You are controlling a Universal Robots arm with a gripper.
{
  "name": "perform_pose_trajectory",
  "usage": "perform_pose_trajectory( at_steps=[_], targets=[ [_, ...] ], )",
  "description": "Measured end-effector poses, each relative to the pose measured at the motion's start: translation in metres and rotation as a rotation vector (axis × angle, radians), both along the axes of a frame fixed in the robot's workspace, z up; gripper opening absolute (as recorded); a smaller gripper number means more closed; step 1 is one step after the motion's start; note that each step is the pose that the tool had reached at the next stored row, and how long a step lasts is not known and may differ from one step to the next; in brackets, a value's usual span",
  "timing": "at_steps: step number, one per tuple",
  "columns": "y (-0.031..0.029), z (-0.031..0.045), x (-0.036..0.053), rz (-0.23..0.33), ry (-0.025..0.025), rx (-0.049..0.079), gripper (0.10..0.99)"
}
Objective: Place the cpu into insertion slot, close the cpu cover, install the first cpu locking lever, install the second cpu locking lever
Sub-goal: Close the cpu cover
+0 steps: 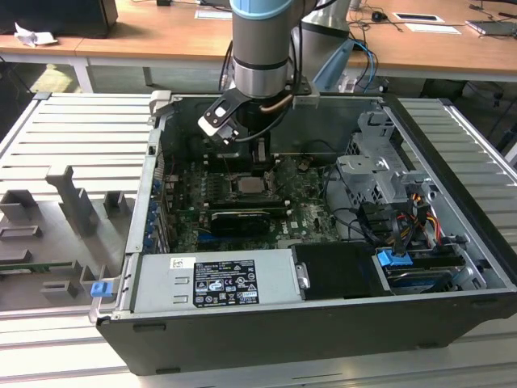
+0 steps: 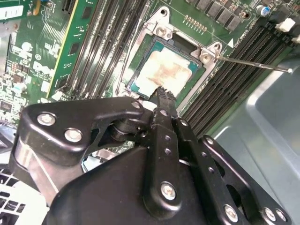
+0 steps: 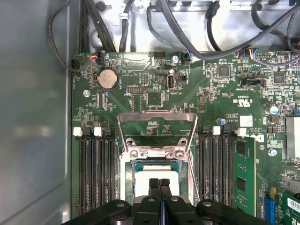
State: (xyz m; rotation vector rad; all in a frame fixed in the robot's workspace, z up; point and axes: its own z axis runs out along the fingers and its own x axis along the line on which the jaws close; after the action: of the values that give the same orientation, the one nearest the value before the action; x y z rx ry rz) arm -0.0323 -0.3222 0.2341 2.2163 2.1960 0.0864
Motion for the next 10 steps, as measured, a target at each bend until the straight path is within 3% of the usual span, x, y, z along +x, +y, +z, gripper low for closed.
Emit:
perform_pose_trajectory(
  at_steps=[10],
  targets=[
    [0.0, 0.0065, 0.0001, 0.0, 0.0, 0.0, 0.11]
  ],
)
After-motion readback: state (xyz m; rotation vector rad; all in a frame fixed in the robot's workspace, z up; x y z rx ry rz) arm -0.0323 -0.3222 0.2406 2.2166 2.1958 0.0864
